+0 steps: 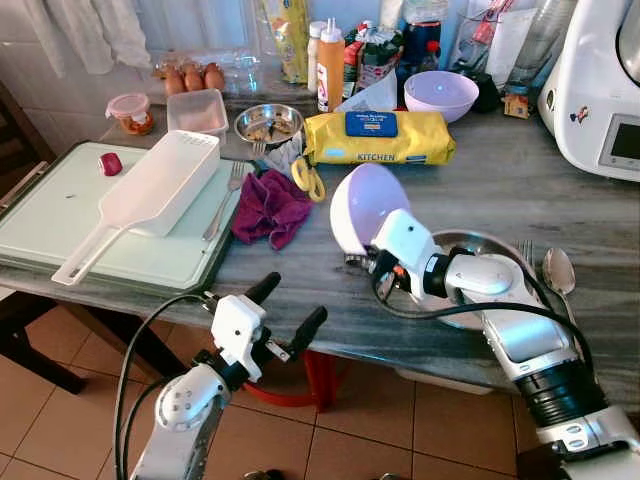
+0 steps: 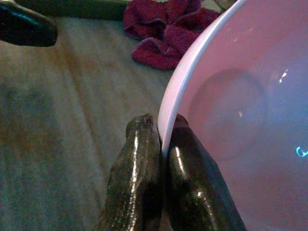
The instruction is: Setting the table
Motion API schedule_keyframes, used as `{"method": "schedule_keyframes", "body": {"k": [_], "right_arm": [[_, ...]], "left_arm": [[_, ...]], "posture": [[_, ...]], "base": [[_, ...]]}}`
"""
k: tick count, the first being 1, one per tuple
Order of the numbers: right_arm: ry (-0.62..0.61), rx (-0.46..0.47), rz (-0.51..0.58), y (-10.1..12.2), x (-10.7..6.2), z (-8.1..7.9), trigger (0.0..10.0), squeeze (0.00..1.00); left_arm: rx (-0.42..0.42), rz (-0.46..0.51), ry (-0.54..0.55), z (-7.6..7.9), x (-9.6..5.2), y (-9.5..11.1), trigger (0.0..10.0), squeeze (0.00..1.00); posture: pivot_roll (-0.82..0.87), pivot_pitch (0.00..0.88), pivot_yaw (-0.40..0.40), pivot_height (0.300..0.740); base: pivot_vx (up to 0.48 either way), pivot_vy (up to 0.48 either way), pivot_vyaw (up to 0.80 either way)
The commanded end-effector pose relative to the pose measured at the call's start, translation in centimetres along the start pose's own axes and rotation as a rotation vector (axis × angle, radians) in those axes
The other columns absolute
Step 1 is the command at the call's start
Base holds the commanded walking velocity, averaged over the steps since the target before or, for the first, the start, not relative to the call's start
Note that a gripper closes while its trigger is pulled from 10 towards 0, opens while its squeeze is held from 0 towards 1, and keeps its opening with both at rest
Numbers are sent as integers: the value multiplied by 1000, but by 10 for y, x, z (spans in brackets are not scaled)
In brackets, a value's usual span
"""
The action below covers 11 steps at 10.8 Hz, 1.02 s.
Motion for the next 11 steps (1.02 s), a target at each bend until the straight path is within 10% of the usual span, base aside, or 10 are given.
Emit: {"method": "schedule_keyframes", "body": {"k": [1,7,8,11], "right_arm": [[31,-35,-24,-1,1,1,10000,0],[138,-212,-94,-3,0,14,10000,0],[158,-230,-100,-5,0,15,10000,863],[163,-249,-91,-5,2,16,10000,1000]], "left_arm": [[5,-11,-9,-1,-1,-3,10000,0],[0,-32,-8,-3,1,-11,10000,0],[-4,-39,-5,-4,1,-13,10000,0],[-4,-17,-2,-4,1,-10,10000,0]], "posture": [[-127,148,31,740],[-131,153,44,740],[-131,153,44,740],[-128,155,44,740]], "base": [[0,0,0],[0,0,0],[0,0,0],[0,0,0]]}}
Point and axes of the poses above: a point about 5 cm out from each wrist's last joint towards the gripper, its own x axis pointing out of the wrist towards the gripper, its own y axis along the axis of the wrist's last joint, z = x × y, the point moved 2 cm from there along x, pointing out of the wrist towards the gripper, and after that the axes turned 8 degrees about -x, right-handed, at the moved point
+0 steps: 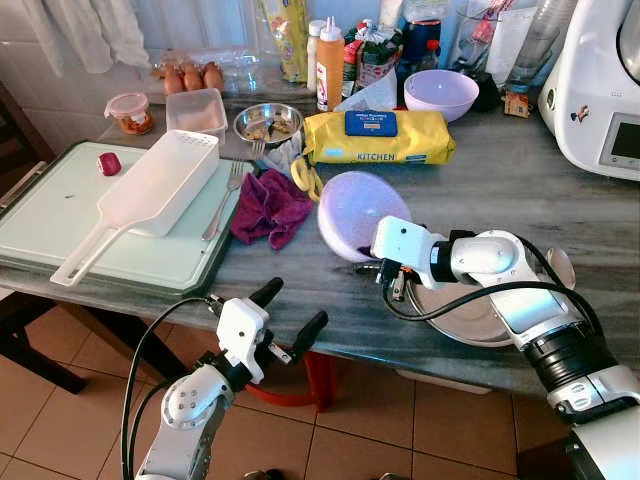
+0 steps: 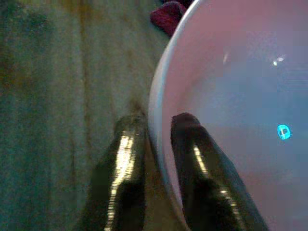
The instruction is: Setting the table
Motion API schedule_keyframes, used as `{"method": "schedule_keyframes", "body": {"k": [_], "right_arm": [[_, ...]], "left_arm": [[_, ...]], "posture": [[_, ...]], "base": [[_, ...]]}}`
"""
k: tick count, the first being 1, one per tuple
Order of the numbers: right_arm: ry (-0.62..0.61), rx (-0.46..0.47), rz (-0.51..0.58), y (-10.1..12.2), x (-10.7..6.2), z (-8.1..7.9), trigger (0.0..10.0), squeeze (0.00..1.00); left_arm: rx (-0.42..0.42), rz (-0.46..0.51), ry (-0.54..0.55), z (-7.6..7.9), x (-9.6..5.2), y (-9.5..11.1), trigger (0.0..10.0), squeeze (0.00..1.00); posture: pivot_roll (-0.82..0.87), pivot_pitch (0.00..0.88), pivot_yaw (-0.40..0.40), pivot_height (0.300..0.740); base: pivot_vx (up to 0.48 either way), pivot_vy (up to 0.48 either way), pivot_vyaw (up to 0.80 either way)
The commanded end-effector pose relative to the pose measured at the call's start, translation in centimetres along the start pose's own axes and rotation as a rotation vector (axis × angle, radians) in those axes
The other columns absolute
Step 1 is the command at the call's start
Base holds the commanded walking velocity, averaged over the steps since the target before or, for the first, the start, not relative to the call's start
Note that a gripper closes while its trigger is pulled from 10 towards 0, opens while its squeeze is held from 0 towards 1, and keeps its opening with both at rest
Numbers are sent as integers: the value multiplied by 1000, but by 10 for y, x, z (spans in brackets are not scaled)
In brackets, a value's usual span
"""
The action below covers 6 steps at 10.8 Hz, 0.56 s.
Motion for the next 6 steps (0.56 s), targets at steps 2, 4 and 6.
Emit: {"method": "schedule_keyframes", "body": {"k": [2,4,6], "right_arm": [[3,-29,12,3,-1,3,10000,1000],[-35,-27,18,3,-4,9,10000,1000],[-89,-29,42,8,-8,17,10000,1000]], "left_arm": [[14,46,-11,-2,0,15,10000,0],[33,83,-27,0,3,32,10000,0],[41,94,-48,7,6,43,10000,0]], "posture": [[-127,155,42,740],[-127,154,44,740],[-129,153,45,740]], "base": [[0,0,0],[0,0,0],[0,0,0]]}}
Point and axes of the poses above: a point about 5 cm out from each wrist's last joint towards the gripper, its own x axis pointing out of the wrist towards the gripper, its own y axis along the axis of the wrist's last joint, z = x × y, the point moved 2 cm from there along x, pointing out of the wrist towards the gripper, and after that the axes turned 8 degrees about -x, right-handed, at the moved point
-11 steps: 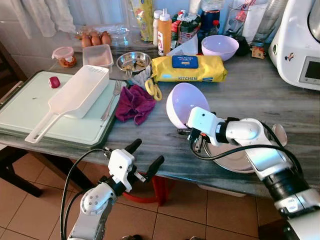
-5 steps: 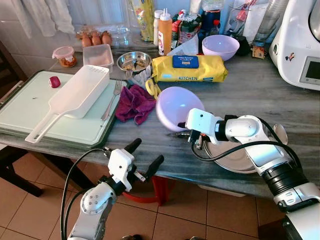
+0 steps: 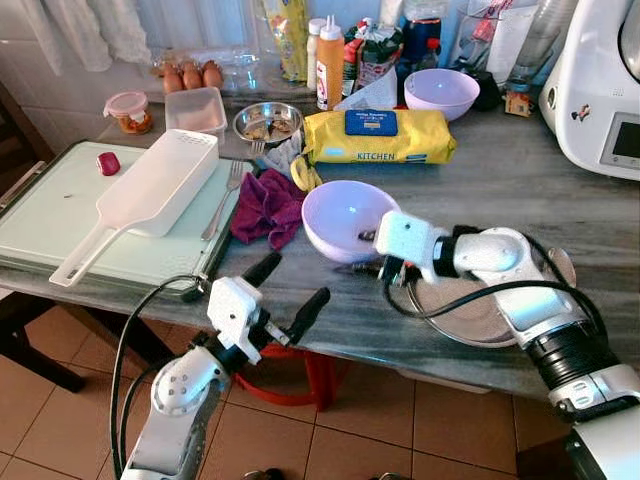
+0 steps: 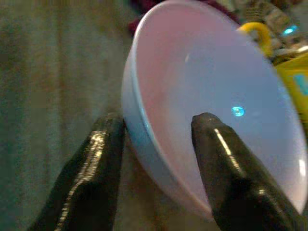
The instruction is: Setting the table
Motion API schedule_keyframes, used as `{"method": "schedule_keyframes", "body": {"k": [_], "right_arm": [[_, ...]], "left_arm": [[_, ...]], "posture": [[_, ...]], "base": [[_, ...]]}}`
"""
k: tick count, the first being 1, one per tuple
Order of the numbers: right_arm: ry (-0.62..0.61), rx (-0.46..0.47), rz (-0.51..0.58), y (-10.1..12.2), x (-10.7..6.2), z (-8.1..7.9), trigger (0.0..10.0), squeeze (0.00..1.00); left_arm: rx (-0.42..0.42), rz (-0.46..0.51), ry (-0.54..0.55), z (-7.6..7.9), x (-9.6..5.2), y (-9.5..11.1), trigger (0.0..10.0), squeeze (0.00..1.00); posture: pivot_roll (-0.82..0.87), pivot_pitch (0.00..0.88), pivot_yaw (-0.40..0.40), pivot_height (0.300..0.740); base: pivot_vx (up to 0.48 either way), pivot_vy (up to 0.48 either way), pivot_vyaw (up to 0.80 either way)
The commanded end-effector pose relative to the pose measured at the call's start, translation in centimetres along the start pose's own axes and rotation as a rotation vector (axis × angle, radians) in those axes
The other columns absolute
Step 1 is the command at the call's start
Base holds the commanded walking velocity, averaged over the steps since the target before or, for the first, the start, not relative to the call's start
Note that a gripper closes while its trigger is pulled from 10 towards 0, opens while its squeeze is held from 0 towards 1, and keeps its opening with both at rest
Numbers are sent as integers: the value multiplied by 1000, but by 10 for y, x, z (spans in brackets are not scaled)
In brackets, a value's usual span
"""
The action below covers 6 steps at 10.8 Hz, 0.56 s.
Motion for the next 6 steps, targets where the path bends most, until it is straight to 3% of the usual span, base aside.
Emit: {"method": "schedule_keyframes", "body": {"k": [1,3,6], "right_arm": [[-59,-12,25,8,-4,14,10000,1000],[-159,29,81,17,-7,24,10000,1000],[-191,71,125,23,-9,20,10000,1000]], "left_arm": [[3,-10,-21,4,0,2,10000,0],[11,-29,-41,7,1,5,10000,0],[4,-34,-25,4,7,8,10000,0]], "posture": [[-127,153,44,740],[-129,150,52,740],[-138,142,61,740]], "base": [[0,0,0],[0,0,0],[0,0,0]]}}
Point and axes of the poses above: a point about 5 cm out from each wrist's last joint towards the gripper, its own x axis pointing out of the wrist towards the gripper, its own y axis along the axis of the wrist's last joint, z = x × y, the point moved 2 cm from there along x, pointing out of the wrist towards the gripper, and after that the axes turned 8 degrees about -x, right-handed, at the moved point
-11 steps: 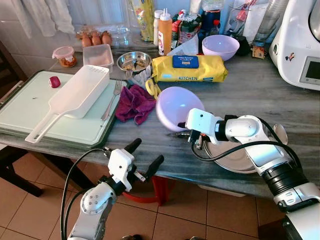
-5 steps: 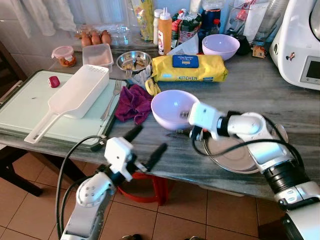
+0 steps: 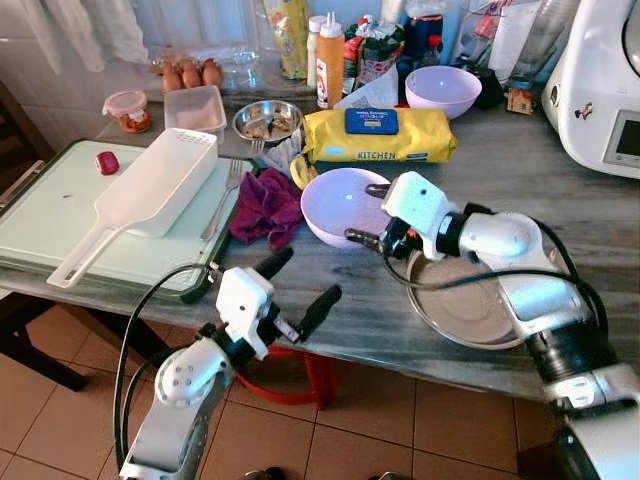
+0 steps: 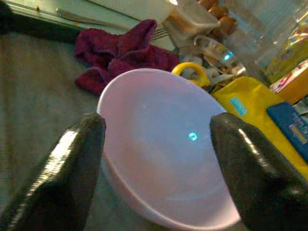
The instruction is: Setting the table
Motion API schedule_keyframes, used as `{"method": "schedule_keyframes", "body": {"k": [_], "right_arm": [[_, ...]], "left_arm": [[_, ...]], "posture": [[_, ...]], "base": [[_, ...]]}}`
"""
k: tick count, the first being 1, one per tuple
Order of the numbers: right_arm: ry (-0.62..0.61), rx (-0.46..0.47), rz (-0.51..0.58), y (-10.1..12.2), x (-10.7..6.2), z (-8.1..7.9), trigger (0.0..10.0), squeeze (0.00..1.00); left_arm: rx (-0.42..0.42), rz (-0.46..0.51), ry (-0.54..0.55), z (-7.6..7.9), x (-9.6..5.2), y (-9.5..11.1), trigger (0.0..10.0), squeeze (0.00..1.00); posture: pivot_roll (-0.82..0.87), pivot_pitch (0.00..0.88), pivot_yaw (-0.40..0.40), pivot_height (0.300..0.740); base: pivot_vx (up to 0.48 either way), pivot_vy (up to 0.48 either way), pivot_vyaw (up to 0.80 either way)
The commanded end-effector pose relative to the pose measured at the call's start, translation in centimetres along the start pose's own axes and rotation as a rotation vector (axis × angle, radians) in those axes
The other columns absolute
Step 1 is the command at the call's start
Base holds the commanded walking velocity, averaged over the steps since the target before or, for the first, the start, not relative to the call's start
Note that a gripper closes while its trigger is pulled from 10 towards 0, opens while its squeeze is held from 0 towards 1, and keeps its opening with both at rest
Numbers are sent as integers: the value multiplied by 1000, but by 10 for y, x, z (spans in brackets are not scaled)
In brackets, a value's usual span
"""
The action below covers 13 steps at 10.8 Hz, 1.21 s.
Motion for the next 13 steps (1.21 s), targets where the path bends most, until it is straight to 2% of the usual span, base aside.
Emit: {"method": "schedule_keyframes", "body": {"k": [1,3,4,5,6,7,9,10,11,13], "right_arm": [[-14,-2,34,8,-1,2,10000,1000],[-128,18,90,21,-7,11,10000,1000],[-200,17,81,20,-10,14,10000,1000],[-242,25,41,12,-10,15,10000,1000],[-223,9,2,3,-8,16,10000,1000],[-195,-47,-59,-8,-7,22,10000,973],[-189,-46,-122,-20,-6,38,10000,400],[-163,-88,-175,-27,-4,45,10000,114],[-146,-116,-188,-26,1,52,10000,4],[-67,-138,-111,-15,4,50,10000,0]], "left_arm": [[8,-4,4,0,-1,1,10000,0],[12,7,40,-2,-1,2,10000,0],[12,11,51,-3,-2,2,10000,0],[4,6,65,-6,-3,-3,10000,0],[-9,-1,61,-5,-2,-10,10000,0],[-14,-10,51,-5,-1,-14,10000,0],[-15,-11,59,-10,1,-16,10000,0],[-14,-4,70,-10,1,-17,10000,0],[-15,1,74,-8,-1,-19,10000,0],[-15,3,93,-8,-4,-20,10000,0]], "posture": [[-138,141,61,740],[-130,137,53,740],[-131,136,52,740],[-137,137,56,740],[-145,137,60,740],[-147,138,61,740],[-140,146,58,740],[-135,148,54,740],[-123,152,46,740],[-118,152,41,740]], "base": [[0,0,0],[0,0,0],[0,0,0],[0,0,0],[0,0,0],[0,0,0],[0,0,0],[0,0,0],[0,0,0],[0,0,0]]}}
Point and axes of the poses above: a point about 5 cm out from each wrist's last joint towards the gripper, its own x axis pointing out of the wrist towards the gripper, its own y axis along the axis of the wrist's last joint, z = x × y, the point moved 2 cm from there along x, pointing out of the wrist towards the gripper, and after that the axes turned 8 degrees about -x, right-handed, at the moved point
